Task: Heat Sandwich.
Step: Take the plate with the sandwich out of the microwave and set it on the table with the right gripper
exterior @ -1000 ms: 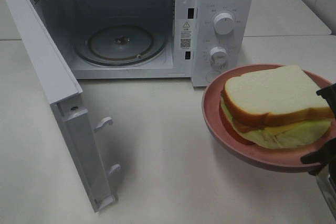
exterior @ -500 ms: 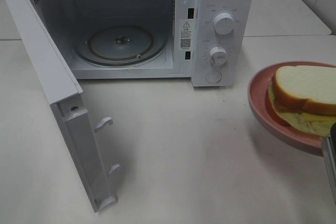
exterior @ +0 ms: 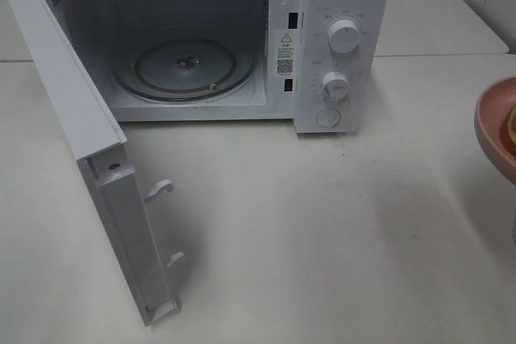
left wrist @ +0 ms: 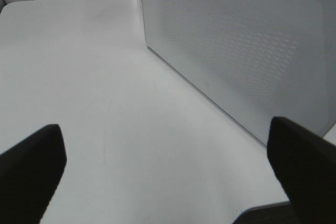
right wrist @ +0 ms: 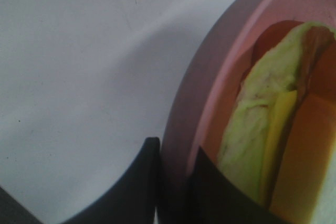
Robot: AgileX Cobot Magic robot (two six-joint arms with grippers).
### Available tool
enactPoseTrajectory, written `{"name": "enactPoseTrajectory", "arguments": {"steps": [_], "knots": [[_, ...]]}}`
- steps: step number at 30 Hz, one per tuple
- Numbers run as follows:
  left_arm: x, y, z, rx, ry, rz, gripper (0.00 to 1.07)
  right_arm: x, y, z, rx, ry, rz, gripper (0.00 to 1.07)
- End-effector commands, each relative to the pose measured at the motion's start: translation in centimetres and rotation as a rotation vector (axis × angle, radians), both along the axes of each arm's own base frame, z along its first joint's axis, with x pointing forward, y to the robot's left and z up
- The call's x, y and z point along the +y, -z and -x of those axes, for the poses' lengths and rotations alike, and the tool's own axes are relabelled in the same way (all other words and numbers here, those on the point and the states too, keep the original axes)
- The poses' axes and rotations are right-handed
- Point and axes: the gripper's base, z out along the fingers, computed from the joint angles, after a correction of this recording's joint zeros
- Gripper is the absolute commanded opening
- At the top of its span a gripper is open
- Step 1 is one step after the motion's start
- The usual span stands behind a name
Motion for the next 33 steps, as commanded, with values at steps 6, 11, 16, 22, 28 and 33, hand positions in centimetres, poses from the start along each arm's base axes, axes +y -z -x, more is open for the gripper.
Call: {"name": "enactPoseTrajectory", "arguments": {"steps": [6,11,16,22,28,33], "knots": [[0.0,0.0,0.4,-0.035,-0.004,0.002,1.01,0.5,1.0,-1.6,-0.055,0.19,-0.008,0.0],[0.0,0.0,0.4,-0.035,-0.004,0.002,1.01,0.9,1.7,-2.4,-0.094,0.303,-0.04,0.0],[0.0,0.0,0.4,-0.035,-0.004,0.002,1.01,1.7,2.0,-3.6,-0.123,0.38,-0.056,0.0],[0.0,0.0,0.4,-0.035,-0.004,0.002,1.01,2.1,2.5,-4.9,-0.109,0.438,-0.046,0.0],[0.0,0.0,0.4,-0.035,-0.004,0.002,1.01,1.4,2.9,-6.6,-0.095,0.542,-0.029,0.0],[0.0,0.0,0.4,-0.035,-0.004,0.002,1.01,0.7,3.3,-8.2,-0.084,0.62,-0.015,0.0]]}}
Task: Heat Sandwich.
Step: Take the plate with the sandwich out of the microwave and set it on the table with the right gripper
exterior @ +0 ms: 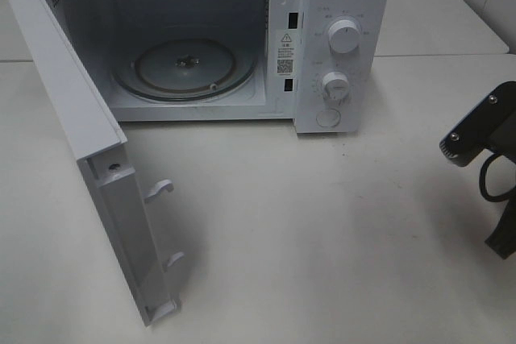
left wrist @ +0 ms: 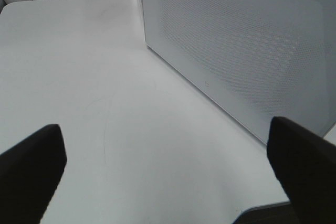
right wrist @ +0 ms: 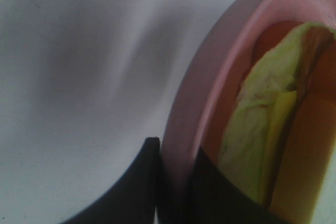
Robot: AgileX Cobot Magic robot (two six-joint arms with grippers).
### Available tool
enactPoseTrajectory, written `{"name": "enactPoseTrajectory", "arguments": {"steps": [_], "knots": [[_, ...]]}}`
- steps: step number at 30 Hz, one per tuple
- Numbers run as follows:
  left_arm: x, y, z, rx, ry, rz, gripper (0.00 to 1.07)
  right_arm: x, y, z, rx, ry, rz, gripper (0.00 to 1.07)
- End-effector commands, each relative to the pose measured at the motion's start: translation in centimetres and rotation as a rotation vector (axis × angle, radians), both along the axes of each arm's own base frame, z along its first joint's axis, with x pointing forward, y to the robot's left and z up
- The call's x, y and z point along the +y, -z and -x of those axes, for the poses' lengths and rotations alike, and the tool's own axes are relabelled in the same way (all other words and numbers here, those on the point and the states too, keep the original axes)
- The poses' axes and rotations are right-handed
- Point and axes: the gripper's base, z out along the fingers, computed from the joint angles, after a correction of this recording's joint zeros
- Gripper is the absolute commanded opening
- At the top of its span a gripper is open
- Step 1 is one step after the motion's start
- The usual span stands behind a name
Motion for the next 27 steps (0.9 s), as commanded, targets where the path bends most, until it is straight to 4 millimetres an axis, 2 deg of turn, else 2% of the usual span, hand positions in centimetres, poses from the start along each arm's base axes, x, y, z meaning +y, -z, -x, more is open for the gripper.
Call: {"name": "enactPoseTrajectory", "arguments": {"steps": [1,11,27], "knots": [[0.0,0.0,0.4,-0.035,-0.004,0.002,1.01,-0.7,-0.1,-1.2,-0.016,0.043,0.032,0.0],[0.0,0.0,0.4,-0.035,-0.004,0.002,1.01,-1.7,0.9,-4.1,-0.025,0.158,-0.009,0.0],[0.0,0.0,0.4,-0.035,-0.004,0.002,1.01,-2.3,4.2,-6.1,-0.071,0.205,-0.035,0.0]]}}
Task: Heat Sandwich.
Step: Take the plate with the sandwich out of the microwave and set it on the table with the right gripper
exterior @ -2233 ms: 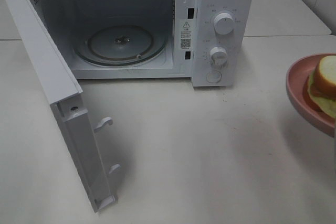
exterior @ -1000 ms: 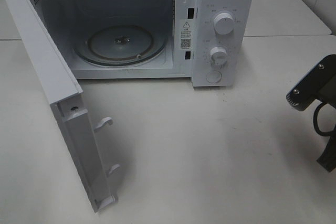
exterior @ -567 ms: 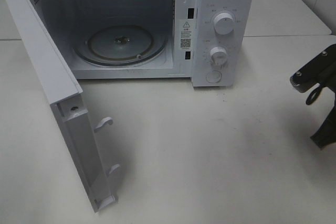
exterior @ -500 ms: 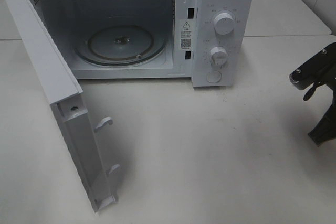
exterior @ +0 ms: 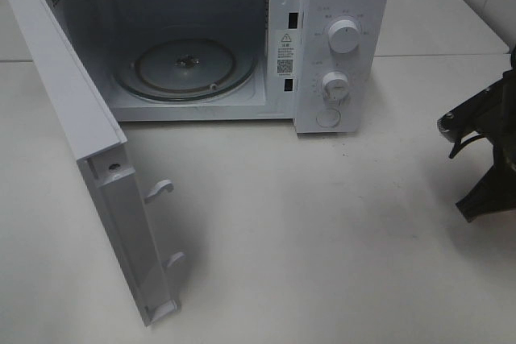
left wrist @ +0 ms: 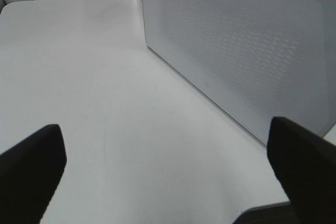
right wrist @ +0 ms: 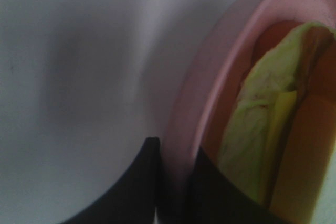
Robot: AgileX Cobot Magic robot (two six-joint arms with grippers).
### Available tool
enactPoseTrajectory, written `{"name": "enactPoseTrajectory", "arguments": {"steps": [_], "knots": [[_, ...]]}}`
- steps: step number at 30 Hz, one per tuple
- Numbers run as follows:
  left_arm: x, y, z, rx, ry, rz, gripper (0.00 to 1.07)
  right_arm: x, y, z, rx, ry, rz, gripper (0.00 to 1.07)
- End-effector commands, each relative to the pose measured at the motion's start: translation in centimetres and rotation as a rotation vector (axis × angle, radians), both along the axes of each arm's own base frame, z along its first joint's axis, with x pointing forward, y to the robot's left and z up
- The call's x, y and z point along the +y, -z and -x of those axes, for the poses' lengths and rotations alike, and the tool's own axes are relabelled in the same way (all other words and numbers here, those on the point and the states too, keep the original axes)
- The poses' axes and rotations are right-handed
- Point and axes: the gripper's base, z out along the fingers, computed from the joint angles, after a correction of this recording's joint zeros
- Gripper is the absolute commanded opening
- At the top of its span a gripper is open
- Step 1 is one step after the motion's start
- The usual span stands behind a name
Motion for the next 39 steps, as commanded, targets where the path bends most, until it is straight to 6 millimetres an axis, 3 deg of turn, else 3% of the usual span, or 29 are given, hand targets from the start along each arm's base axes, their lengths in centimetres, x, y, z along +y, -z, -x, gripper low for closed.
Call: {"name": "enactPoseTrajectory", "arguments": {"steps": [1,20,29,34,39], "knots": [[0.0,0.0,0.4,-0.035,-0.004,0.002,1.01,-0.3,0.2,-0.5,-0.026,-0.002,0.04,0.0],[0.0,0.0,0.4,-0.035,-0.004,0.002,1.01,0.3,4.1,-1.1,0.029,-0.014,0.001,0.02],[0.0,0.0,0.4,-0.035,-0.004,0.002,1.01,0.4,4.4,-1.1,0.037,-0.025,-0.008,0.04],[0.0,0.0,0.4,-0.035,-0.004,0.002,1.01,0.3,4.4,-1.0,0.038,-0.001,-0.008,0.08],[0.0,0.0,0.4,-0.035,-0.004,0.002,1.01,0.4,3.9,-0.9,0.023,0.019,-0.032,0.2]]}}
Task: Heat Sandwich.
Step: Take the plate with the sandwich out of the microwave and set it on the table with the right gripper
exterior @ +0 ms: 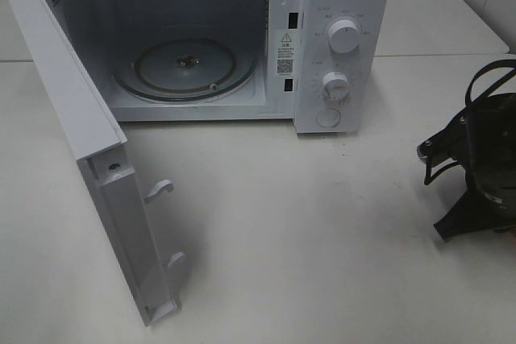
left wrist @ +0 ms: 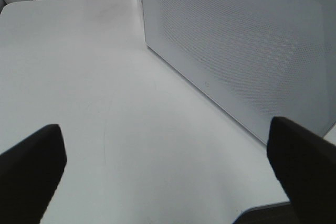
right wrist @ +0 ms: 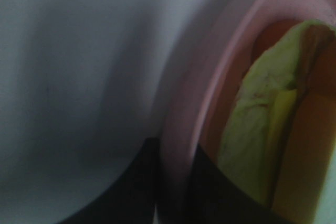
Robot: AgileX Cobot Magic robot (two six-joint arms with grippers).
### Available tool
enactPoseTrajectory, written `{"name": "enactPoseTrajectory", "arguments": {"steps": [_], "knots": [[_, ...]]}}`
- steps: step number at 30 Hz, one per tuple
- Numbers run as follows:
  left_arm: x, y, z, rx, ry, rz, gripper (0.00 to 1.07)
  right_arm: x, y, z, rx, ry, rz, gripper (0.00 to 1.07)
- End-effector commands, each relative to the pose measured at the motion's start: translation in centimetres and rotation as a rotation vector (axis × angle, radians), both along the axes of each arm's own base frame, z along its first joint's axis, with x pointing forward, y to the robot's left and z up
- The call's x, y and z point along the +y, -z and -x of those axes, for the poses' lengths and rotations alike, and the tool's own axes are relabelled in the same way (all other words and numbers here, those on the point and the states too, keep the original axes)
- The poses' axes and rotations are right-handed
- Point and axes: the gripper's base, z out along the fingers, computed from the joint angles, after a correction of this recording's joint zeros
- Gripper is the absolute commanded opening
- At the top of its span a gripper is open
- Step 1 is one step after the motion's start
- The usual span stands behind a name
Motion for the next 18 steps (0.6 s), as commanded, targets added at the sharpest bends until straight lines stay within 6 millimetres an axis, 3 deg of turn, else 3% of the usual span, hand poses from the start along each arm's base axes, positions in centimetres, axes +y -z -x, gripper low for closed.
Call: {"name": "enactPoseTrajectory", "arguments": {"steps": [1,4,5,8,18], "knots": [[0.0,0.0,0.4,-0.035,-0.004,0.002,1.01,-0.1,-0.6,-0.1,-0.025,0.025,-0.013,0.24],[0.0,0.0,0.4,-0.035,-0.004,0.002,1.01,-0.1,-1.4,0.0,-0.041,0.039,-0.031,0.41],[0.0,0.0,0.4,-0.035,-0.004,0.002,1.01,-0.1,-1.4,0.0,-0.041,0.039,-0.031,0.41],[0.0,0.0,0.4,-0.035,-0.004,0.002,1.01,0.0,-2.6,0.3,-0.062,0.048,-0.063,0.56],[0.0,0.0,0.4,-0.035,-0.004,0.002,1.01,0.5,-6.5,1.9,-0.058,0.03,-0.196,0.71]]}}
